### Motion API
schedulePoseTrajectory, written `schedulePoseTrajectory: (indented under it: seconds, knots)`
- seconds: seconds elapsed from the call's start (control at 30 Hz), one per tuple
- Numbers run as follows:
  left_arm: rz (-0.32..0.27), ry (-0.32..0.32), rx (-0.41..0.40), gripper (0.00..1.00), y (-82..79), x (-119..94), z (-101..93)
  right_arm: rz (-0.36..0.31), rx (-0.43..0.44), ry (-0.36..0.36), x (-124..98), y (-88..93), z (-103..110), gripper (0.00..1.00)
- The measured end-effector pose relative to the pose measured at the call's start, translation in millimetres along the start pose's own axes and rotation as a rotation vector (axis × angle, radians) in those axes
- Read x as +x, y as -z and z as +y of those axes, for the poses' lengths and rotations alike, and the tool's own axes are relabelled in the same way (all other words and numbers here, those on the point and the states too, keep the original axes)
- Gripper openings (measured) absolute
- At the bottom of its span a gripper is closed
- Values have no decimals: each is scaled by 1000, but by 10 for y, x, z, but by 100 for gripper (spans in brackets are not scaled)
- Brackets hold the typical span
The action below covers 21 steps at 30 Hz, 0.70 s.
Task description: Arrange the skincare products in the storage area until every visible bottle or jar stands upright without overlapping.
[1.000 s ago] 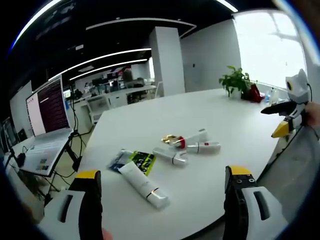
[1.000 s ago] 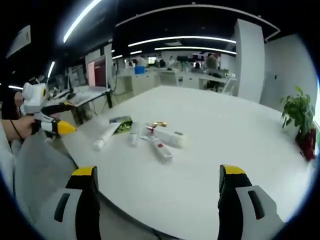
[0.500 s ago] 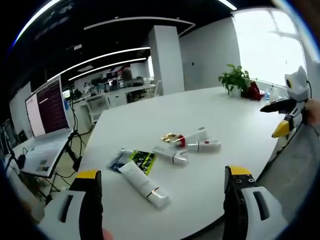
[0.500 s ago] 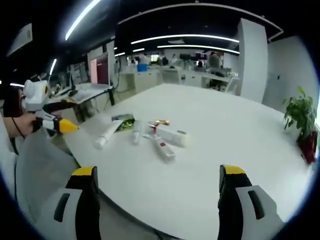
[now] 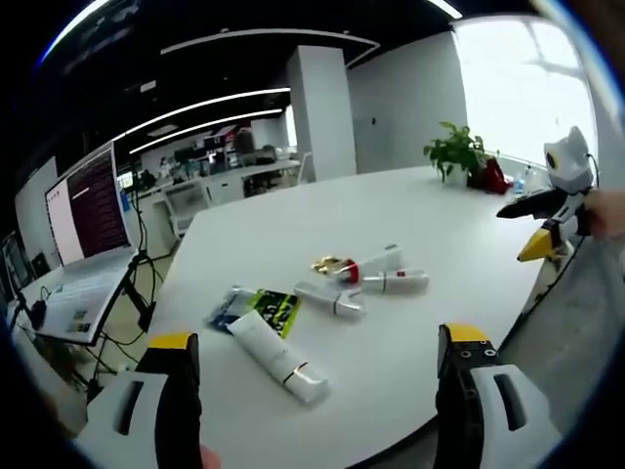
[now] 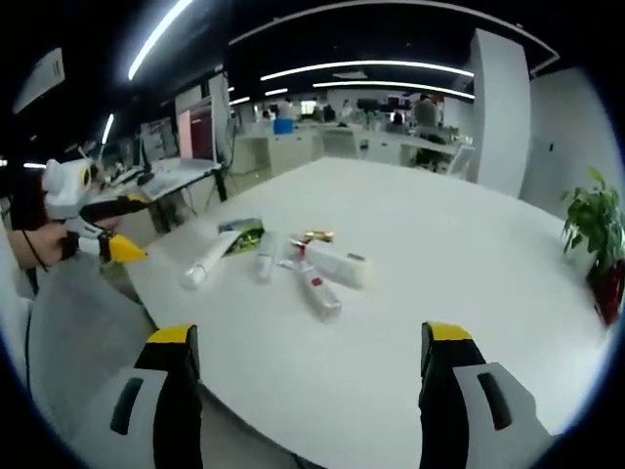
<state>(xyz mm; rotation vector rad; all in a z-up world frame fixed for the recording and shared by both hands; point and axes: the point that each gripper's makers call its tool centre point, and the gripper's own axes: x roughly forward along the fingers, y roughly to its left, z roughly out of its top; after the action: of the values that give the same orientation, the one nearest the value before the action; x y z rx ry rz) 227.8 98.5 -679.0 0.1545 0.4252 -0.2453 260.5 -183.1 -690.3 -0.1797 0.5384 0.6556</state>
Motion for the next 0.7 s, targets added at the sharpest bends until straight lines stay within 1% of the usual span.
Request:
schedulePoseTrajectory:
  seconds: [0.23, 0.3, 0.43, 0.7]
  knots:
    - [-1, 0, 0, 95, -4, -1, -1, 5, -28, -4, 124, -119, -102, 92]
    - [2, -2, 3, 95, 4, -1, 6, 14, -31, -5, 192, -146, -140, 91]
    - [3, -5, -5, 95, 8, -3, 18, 25, -47, -14, 265, -193, -151, 88]
    - [13, -6, -22, 94, 50, 5, 57, 60, -95, -28, 402, -266, -258, 83]
